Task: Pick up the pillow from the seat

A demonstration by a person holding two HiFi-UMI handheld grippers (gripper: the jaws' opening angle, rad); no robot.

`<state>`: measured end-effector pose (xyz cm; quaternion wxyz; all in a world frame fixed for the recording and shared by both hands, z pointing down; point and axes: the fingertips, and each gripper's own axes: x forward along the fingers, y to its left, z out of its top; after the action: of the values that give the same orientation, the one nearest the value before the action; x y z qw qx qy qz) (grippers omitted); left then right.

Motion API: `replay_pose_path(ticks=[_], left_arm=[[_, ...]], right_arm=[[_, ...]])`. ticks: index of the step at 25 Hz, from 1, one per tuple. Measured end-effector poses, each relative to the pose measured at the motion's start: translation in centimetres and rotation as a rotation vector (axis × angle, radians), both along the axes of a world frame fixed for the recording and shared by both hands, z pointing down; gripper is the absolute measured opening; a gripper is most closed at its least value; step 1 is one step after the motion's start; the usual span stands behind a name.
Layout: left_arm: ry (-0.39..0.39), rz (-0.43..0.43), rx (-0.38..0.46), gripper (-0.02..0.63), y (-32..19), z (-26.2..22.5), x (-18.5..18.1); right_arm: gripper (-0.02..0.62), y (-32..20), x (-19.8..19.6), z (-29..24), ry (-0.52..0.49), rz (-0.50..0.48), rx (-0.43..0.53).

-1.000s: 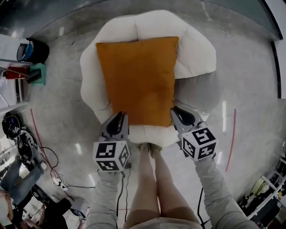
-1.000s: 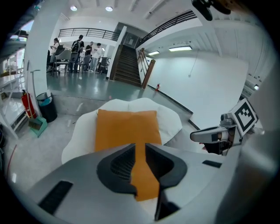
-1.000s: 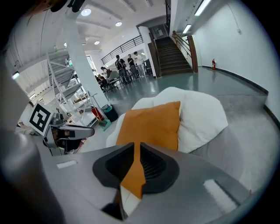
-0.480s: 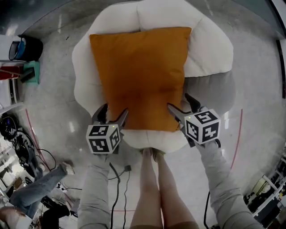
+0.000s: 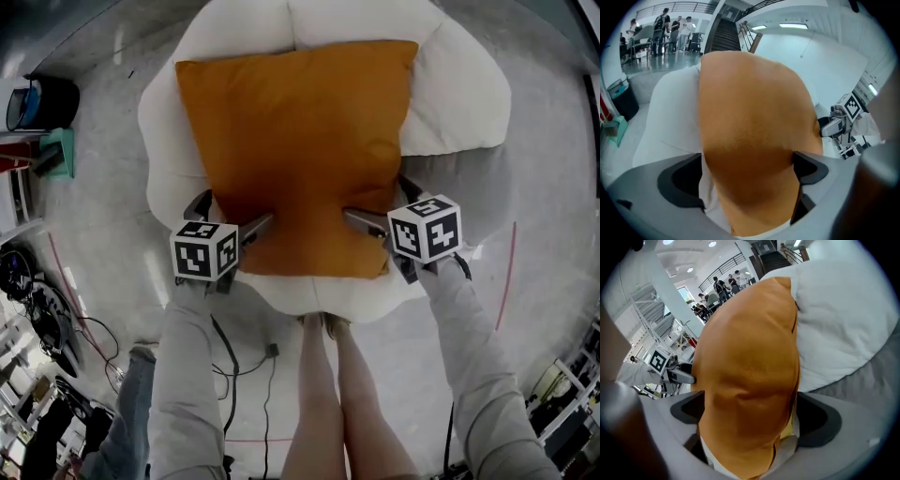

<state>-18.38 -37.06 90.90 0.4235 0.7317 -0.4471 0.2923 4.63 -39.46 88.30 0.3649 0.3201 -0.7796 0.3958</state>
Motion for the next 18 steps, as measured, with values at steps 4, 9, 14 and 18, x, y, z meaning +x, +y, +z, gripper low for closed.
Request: replay_pose_path(ticks=[4, 9, 14, 18], left_arm=[[0.105, 0.040, -0.080, 0.591, -0.3, 2.0, 0.7], [0.125, 0.098, -0.120, 0.592, -1.4, 3.7, 0.9], [0.111, 0.117, -0.122, 0.591, -1.7, 4.6, 1.8], [0.106, 0.108, -0.112, 0.590, -2.0, 4.9, 2.1]], right_arm=[[0.574, 0.3, 0.4, 2.5, 0.006, -0.047, -0.056], [0.575, -0.6, -0.2, 4.7, -0.026, -0.055, -0.121], [0.574, -1.1, -0.6, 6.3, -0.031, -0.054, -0.120], [0.573, -1.4, -1.4, 7.1, -0.009, -0.055, -0.120]])
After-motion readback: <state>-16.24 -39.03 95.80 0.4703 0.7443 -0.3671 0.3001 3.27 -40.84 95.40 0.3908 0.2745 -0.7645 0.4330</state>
